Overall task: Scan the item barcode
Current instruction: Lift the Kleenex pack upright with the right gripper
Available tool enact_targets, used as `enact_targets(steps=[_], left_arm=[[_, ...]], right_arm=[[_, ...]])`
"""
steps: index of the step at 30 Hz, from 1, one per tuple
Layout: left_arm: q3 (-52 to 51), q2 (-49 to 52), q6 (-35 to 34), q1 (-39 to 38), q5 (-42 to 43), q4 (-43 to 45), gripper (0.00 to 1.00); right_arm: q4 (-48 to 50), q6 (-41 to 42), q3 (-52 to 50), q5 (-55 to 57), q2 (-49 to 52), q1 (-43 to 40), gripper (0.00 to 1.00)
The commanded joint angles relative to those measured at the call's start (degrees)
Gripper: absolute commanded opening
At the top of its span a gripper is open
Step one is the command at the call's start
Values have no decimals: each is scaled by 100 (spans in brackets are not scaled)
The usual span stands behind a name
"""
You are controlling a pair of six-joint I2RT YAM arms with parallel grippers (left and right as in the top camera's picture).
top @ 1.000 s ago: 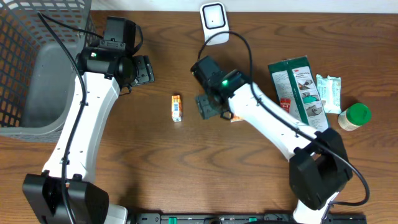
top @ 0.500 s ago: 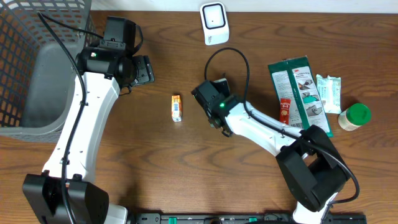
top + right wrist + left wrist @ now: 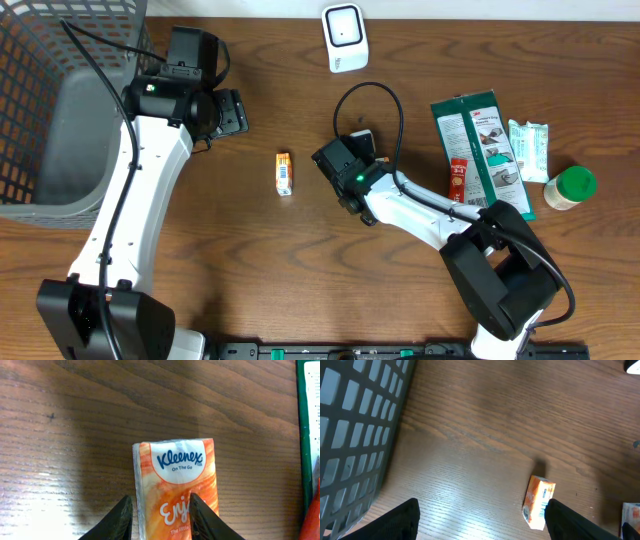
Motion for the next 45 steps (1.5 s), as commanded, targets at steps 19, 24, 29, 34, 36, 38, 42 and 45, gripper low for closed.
enact_targets(steps=[19, 24, 29, 34, 36, 38, 42, 45], left_arm=[[-4, -149, 31, 15, -114, -26, 80], [-2, -149, 31, 15, -114, -26, 80], [-2, -149, 31, 15, -114, -26, 80], [-4, -149, 31, 15, -114, -26, 80], [-2, -149, 31, 15, -114, -26, 80], [-2, -149, 31, 15, -114, -26, 80], [-2, -149, 31, 15, -114, -26, 80], [-2, -149, 31, 15, -114, -26, 80]], right_arm=[[332, -863, -365, 166, -61, 61, 29], [332, -863, -365, 166, -63, 74, 28], [271, -859, -407, 48, -63, 79, 16], [448, -859, -671, 31, -63, 72, 23], [442, -859, -671, 31, -63, 83, 31], [422, -861, -671, 31, -63, 105, 32], [407, -863, -671, 35, -63, 151, 8], [424, -977, -636, 35, -72, 153, 1]])
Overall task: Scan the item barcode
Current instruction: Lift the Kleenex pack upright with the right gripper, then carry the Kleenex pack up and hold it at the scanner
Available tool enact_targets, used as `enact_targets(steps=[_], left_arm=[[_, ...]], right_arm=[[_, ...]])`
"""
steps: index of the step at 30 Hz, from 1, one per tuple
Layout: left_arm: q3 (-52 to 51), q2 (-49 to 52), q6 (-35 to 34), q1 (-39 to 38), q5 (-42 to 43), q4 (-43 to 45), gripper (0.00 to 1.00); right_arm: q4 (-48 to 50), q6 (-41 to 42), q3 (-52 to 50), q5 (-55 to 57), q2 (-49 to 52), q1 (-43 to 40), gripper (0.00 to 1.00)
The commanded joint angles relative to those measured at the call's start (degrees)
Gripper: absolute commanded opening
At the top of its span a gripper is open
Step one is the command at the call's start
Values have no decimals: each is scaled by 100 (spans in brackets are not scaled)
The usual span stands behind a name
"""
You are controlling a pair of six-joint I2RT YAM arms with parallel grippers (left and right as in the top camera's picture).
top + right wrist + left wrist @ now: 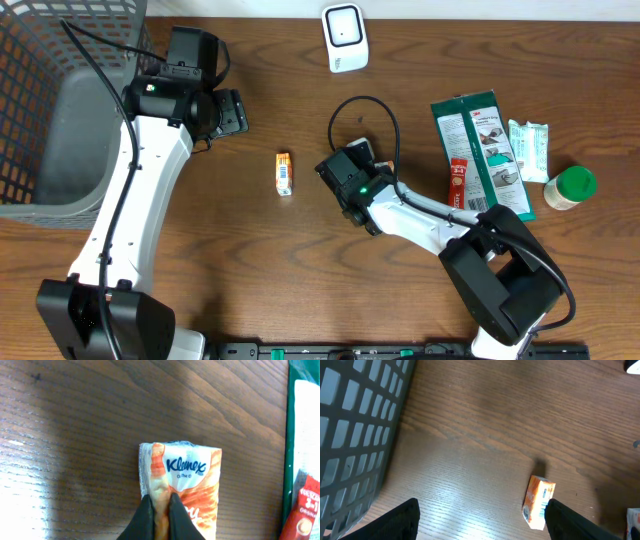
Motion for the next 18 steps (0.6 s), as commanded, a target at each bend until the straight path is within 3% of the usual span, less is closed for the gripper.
enact_targets(steps=[1, 11, 15, 18], left_arm=[[-2, -149, 31, 15, -114, -26, 80], [-4, -149, 31, 15, -114, -26, 80], [-4, -149, 31, 15, -114, -26, 80], [-2, -149, 31, 15, -114, -26, 80]], right_arm=[[-92, -76, -39, -262, 26, 76, 1], [-1639, -74, 1049, -2105, -1637, -249, 1], [-1845, -817, 1152, -4124, -2400, -756, 1], [-1788, -743, 1204, -5598, -2704, -1342, 1]])
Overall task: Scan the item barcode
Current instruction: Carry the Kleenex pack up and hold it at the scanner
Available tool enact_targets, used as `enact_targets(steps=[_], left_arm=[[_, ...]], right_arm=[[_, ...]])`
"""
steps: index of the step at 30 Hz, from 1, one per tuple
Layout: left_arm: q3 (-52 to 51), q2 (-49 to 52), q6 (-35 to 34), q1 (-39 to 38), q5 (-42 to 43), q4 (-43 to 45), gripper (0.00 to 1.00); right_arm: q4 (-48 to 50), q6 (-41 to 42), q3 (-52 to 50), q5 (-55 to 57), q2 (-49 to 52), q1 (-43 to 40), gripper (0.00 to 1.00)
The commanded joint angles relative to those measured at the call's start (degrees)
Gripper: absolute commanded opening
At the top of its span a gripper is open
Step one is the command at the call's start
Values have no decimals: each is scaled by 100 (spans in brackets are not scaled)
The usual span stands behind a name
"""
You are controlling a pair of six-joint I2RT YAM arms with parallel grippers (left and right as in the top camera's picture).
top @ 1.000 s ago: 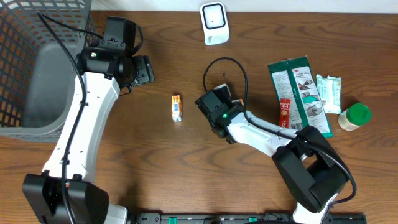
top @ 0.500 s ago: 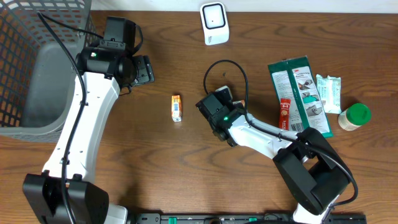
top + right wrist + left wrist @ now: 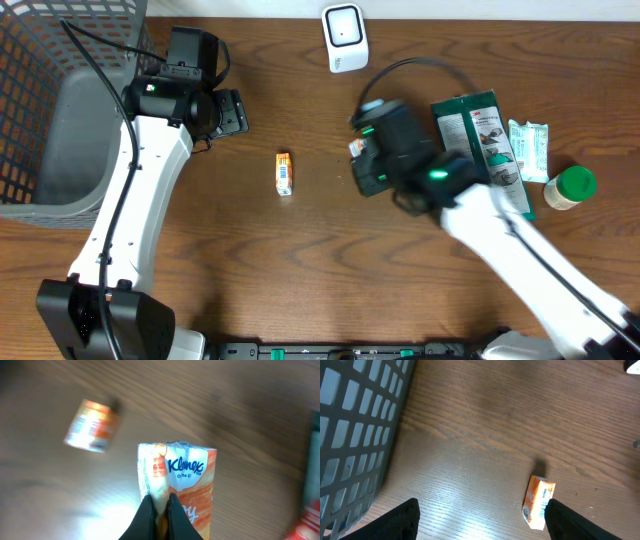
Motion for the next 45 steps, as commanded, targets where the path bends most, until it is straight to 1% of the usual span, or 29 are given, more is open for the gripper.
enact_targets(steps=[1, 5, 8, 14, 20, 23, 26, 28, 33, 38, 43, 45], left_arm=[[-4, -149, 31, 15, -114, -24, 80], [-2, -149, 31, 15, -114, -24, 80], [-2, -149, 31, 15, -114, -24, 80], [-2, -149, 31, 15, -114, -24, 80], [-2, -149, 31, 15, -114, -24, 80], [-4, -149, 31, 15, -114, -24, 80], [-4, -149, 31, 15, -114, -24, 80], [-2, -149, 31, 15, -114, -24, 80], [-4, -149, 31, 15, -114, -24, 80], [-4, -149, 31, 15, -114, -24, 80], [-2, -149, 31, 15, -114, -24, 80], [-2, -149, 31, 15, -114, -24, 80]], right_arm=[[-20, -149, 111, -2308, -184, -627, 1], [-4, 363, 433, -3462, -153, -1368, 1], [66, 378, 699, -3926, -92, -1650, 1], [356, 946, 1563, -3991, 365, -1753, 1], [782, 1628, 2780, -4813, 1266, -1755, 1], [1113, 1998, 3303, -4822, 1749, -1755, 1], [1661, 2437, 3624, -4822, 2245, -1755, 1], [2208, 2806, 3700, -4822, 2597, -1755, 1], [3351, 3425, 3703, -4819, 3322, -1851, 1], [4365, 3580, 3703, -4765, 4127, -2033, 1], [4651, 3764, 3703, -4297, 4865, -2205, 1], [5036, 3762, 3703, -4260, 5182, -2243, 1]])
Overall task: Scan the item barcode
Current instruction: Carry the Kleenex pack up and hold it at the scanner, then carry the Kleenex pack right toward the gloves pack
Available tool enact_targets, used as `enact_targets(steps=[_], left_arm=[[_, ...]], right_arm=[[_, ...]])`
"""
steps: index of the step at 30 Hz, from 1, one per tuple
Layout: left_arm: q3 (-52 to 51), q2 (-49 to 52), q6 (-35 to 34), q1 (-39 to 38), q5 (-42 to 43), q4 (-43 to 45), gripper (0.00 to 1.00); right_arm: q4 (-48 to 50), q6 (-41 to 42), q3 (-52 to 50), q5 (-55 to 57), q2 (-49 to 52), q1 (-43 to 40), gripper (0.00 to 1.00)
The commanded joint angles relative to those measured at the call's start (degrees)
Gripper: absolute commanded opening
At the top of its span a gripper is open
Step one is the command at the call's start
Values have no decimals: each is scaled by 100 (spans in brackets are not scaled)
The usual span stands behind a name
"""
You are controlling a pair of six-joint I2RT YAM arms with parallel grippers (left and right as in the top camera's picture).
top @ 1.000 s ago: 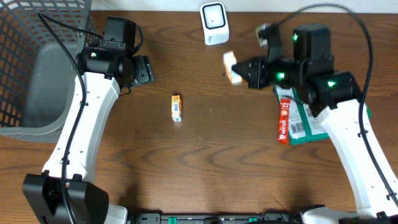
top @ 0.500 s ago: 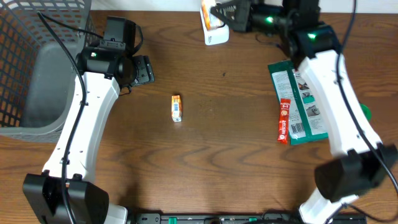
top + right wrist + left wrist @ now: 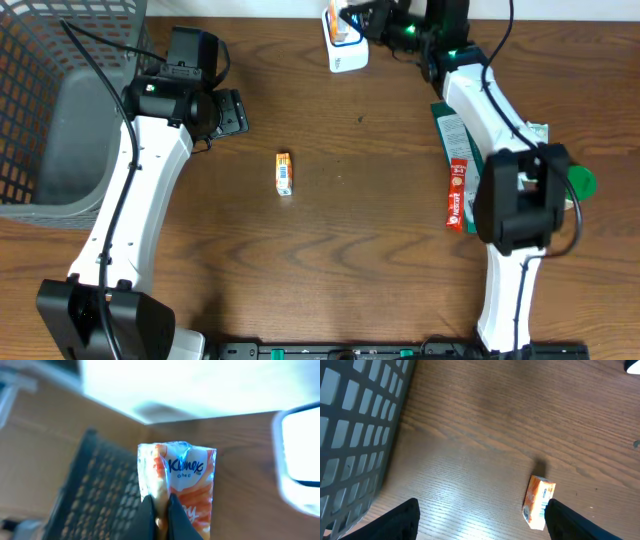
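My right gripper (image 3: pixel 358 17) is at the far edge of the table, shut on an orange and white Kleenex tissue pack (image 3: pixel 186 482). In the overhead view the pack (image 3: pixel 345 20) is held right over the white scanner (image 3: pixel 346 55). The right wrist view shows the scanner (image 3: pixel 300 455) as a blurred white shape beside the pack. My left gripper (image 3: pixel 480 527) hangs open over bare wood at the left. A small orange box (image 3: pixel 538 501) lies just inside its right finger's line, apart from both fingers.
A grey mesh basket (image 3: pixel 45 100) fills the far left corner. The small orange box (image 3: pixel 284 173) lies mid-table. At the right lie a green packet (image 3: pixel 455 130), a red sachet (image 3: pixel 457 193), a white wrapped pack (image 3: pixel 541 131) and a green-lidded jar (image 3: pixel 580 182).
My right gripper has moved with the tissue pack from mid-table to the far edge, and now holds it at the scanner. The left arm and the orange box have not moved.
My right gripper stood open around the tissue pack lying on the table. Then it was shut on the pack. After that it held the pack lifted above the table's middle, and now it holds it at the scanner. The left arm stayed still throughout.
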Motion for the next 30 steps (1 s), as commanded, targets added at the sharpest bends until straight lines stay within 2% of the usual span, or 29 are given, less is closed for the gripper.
enact_targets(steps=[1, 7, 13, 18, 24, 30], left_arm=[[-2, -149, 31, 15, -114, -22, 80], [-2, -149, 31, 15, -114, -22, 80], [-2, -149, 31, 15, -114, -22, 80], [-4, -149, 31, 15, -114, -22, 80], [-2, -149, 31, 15, -114, -22, 80], [-2, -149, 31, 15, -114, -22, 80]], right_arm=[[459, 151, 85, 212, 468, -92, 1], [1469, 216, 85, 623, 1095, -79, 1], [1515, 192, 83, 1294, 1200, -33, 1], [1744, 223, 85, 1325, 1200, -35, 1], [1893, 815, 85, 1241, 1200, -39, 1], [2970, 1698, 101, 616, 1198, -98, 1]])
